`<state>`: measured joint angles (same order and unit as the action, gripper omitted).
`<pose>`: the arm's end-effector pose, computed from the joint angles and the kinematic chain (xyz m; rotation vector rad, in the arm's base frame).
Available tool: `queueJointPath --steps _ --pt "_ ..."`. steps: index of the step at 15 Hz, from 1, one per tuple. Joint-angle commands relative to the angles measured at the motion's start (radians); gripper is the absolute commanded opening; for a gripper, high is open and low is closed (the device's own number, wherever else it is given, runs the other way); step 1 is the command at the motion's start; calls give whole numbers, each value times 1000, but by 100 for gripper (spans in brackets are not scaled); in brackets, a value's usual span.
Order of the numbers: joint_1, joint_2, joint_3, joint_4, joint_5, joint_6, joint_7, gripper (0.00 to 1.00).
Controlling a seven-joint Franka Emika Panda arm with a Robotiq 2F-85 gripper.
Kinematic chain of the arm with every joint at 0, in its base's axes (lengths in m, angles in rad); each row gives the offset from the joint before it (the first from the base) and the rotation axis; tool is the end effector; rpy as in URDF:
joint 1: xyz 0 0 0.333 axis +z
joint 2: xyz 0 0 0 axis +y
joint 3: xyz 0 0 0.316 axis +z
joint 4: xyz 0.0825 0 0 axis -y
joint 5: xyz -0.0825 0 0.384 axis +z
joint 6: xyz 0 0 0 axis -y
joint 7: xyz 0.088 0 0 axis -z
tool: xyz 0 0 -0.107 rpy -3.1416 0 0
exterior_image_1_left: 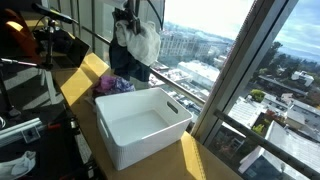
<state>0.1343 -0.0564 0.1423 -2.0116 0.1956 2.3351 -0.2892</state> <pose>0.5501 0.1609 0.5188 -2.8572 -0.6669 -0.5644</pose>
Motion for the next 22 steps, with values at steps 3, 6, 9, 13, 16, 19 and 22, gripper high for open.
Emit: queueJointPath --steps 3,6,9,13,16,19,22 --pt "32 22 5 13 23 -12 -27 0" --pt "41 34 10 2 38 -13 -30 0" --pt "54 79 29 -12 57 -7 -26 0" --pt "76 199 73 -30 68 12 -24 0" --pt "84 316 107 -24 70 35 -23 0" --pt "70 454 127 -19 69 87 -28 0" --pt "33 577 128 -5 66 140 -38 0"
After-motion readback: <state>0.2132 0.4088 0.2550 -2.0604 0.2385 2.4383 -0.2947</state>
